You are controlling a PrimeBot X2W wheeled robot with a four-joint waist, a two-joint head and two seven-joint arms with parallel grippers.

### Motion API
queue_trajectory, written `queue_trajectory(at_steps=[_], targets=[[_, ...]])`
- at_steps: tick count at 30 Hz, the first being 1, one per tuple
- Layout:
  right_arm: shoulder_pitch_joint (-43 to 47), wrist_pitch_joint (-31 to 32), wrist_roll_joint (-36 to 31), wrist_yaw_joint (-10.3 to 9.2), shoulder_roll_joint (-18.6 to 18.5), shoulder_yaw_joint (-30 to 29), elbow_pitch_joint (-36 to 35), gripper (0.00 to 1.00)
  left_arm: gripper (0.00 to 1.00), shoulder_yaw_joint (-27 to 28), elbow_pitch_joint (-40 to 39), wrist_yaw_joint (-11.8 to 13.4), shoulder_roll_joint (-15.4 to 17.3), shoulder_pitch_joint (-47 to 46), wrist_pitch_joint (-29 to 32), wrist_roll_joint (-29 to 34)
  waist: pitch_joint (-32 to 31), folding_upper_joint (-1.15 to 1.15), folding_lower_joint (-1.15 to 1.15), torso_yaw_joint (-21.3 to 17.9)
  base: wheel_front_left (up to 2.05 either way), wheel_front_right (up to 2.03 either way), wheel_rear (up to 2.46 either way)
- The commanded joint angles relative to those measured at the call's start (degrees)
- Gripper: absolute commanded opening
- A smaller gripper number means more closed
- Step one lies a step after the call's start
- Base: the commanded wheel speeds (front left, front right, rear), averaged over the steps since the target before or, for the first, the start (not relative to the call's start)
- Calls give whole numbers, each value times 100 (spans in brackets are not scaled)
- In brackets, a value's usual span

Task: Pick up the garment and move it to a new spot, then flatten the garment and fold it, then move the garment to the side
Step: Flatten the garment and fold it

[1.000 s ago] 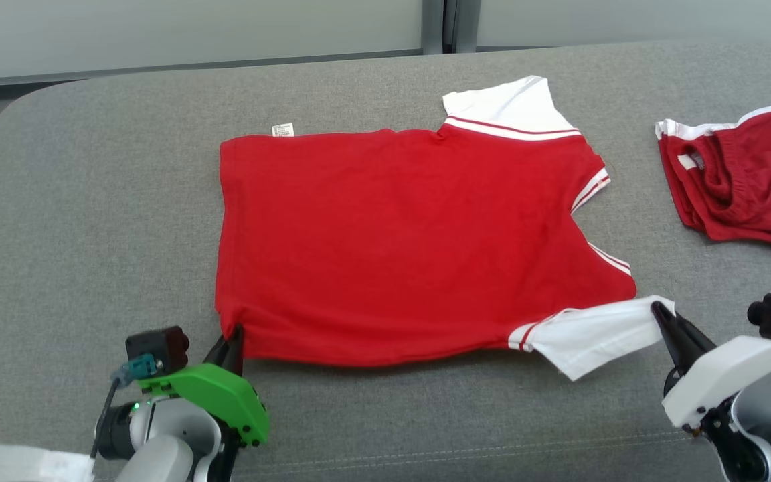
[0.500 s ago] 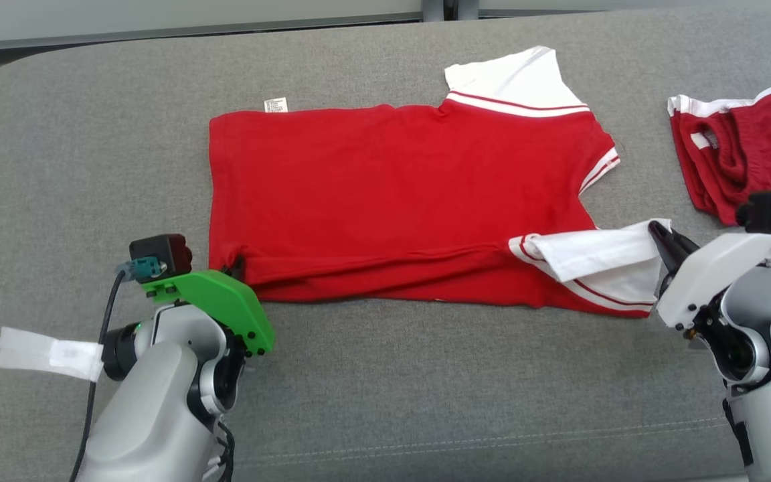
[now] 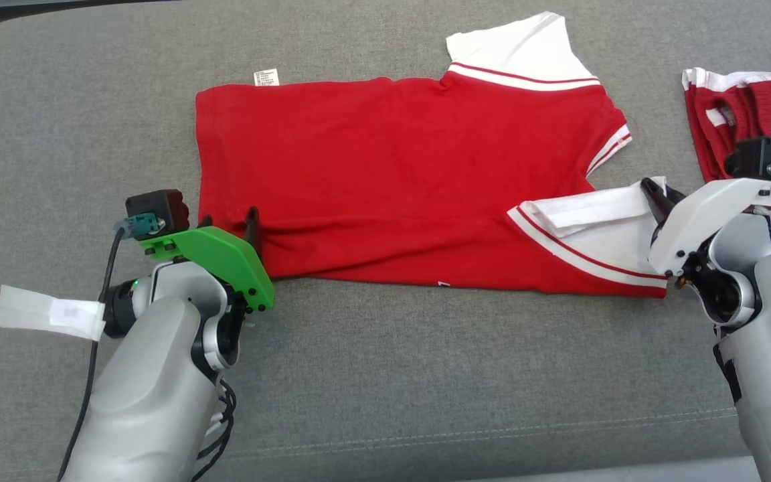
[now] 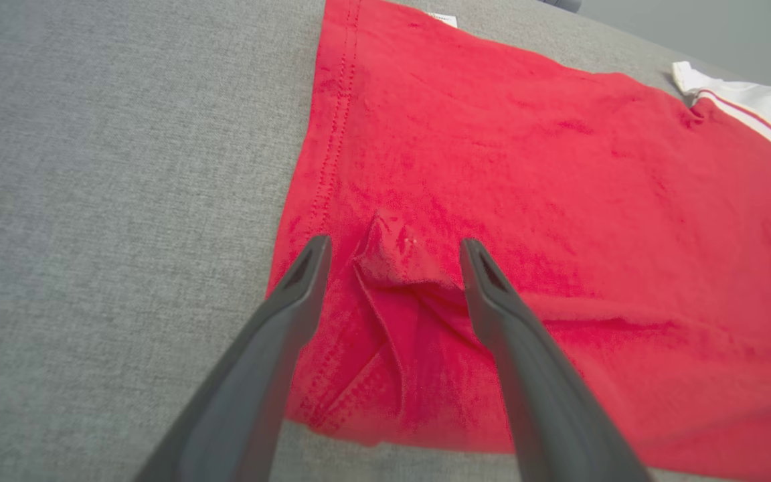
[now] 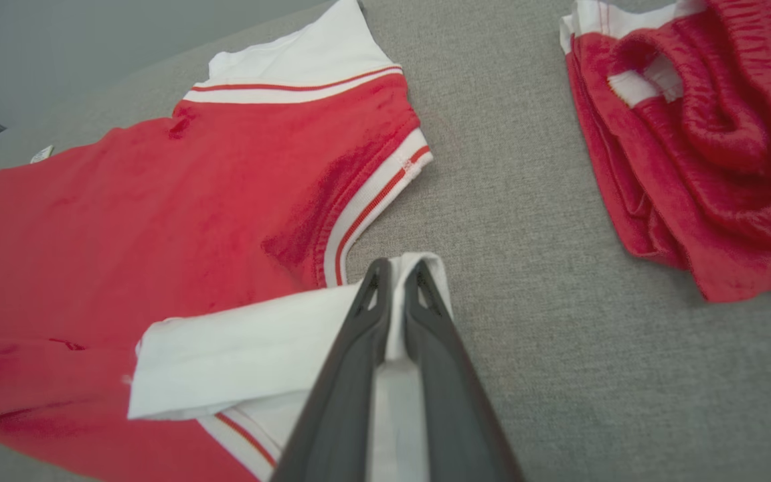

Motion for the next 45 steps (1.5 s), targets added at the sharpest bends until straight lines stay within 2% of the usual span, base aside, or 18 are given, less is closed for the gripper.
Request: queue_trajectory(at_steps=[1, 10, 20, 26, 32, 45], targets=[[-111, -62, 17, -2, -34, 4, 69, 100, 100, 14, 25, -28, 67, -106, -48, 47, 13, 0, 0, 13, 0, 0, 0], [-594, -607, 48, -2, -105, -37, 379, 100, 100, -83, -242, -108, 143, 129, -412, 159, 14, 0, 0, 98, 0, 0, 0], [-516, -936, 286, -2, -368, -76, -249, 100, 100, 158, -1150, 333, 540, 834, -786, 196, -57, 0, 0, 92, 0, 0, 0], [-166, -954, 343, -2, -406, -153, -843, 100, 100, 189, -1695, 477, 695, 1197, -783, 209, -118, 0, 0, 52, 0, 0, 0], [445, -1002, 323, -2, -257, -235, -1534, 100, 100, 46, -2191, 591, 712, 1568, -712, 244, -195, 0, 0, -57, 0, 0, 0], [1610, -1240, 153, -1, 281, -440, -2763, 100, 100, -254, -2530, 749, 562, 1951, -853, 405, -340, 0, 0, -217, 0, 0, 0]])
